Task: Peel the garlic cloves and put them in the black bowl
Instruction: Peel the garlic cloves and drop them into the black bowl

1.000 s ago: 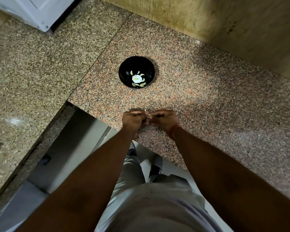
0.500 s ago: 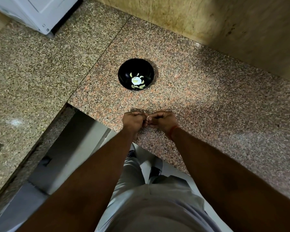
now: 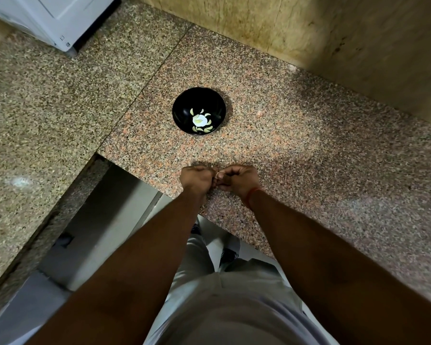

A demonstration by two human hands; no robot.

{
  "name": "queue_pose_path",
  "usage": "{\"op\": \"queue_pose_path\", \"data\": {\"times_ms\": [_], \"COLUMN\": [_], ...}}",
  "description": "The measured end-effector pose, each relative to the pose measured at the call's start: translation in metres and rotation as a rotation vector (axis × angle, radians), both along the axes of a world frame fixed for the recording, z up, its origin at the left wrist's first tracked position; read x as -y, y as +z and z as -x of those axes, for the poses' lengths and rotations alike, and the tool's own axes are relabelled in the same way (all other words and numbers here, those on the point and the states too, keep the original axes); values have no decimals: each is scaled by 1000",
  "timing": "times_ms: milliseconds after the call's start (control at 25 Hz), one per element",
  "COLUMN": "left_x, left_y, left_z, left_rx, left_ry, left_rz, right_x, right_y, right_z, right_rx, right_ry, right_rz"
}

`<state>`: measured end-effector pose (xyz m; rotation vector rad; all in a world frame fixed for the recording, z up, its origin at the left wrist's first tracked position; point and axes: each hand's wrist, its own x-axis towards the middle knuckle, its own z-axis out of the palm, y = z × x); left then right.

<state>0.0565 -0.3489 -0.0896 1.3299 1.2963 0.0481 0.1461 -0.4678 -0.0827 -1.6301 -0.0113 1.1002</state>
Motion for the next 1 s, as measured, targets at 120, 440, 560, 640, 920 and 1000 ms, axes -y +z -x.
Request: {"op": "queue_pose_path", "data": {"times_ms": [120,440,560,640,920,1000], "left_x": [0,8,5,-1,-11,-5], "left_y": [0,4,10,15,15,19], "left_z": [1,5,3,1,1,2], "left_rx": [8,94,105,116,42,42], "left_ry": [-15,169,151,138,76,32], "left_rz": [-26,71,65,63,-51,-128], "right_x": [0,0,8,11,26,29], "right_y": [-1,0,-2,-4,-5,-1], "right_z": [-1,-3,-2,0,7,7], "right_rx": [-6,-83,-116,-131,1,0], "right_ry": [-3,-18,-58,-123,-120,-79], "right_rz": [-4,-48,-112,-134,-71,-65]}}
